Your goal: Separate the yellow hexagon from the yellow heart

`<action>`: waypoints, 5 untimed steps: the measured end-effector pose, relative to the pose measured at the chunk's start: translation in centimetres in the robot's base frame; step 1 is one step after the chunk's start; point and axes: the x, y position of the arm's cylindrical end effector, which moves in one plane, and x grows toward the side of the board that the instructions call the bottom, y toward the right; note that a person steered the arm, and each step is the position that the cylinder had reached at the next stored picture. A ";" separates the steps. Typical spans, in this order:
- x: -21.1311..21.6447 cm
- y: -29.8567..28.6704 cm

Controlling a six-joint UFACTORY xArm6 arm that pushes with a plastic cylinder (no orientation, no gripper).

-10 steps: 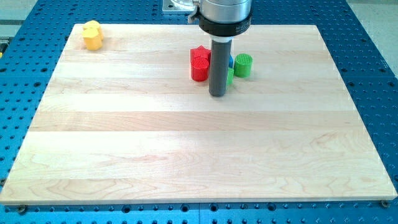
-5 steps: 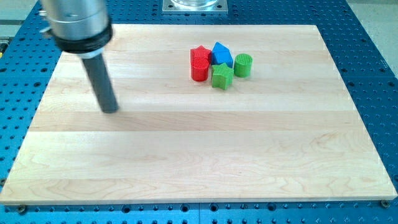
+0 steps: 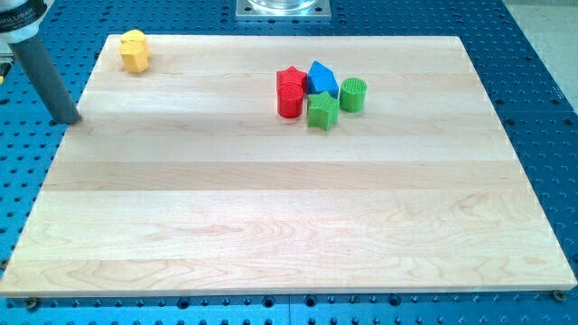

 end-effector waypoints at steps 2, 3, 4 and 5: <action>-16.2 0.5; -16.4 4.4; -8.4 10.9; -7.7 15.5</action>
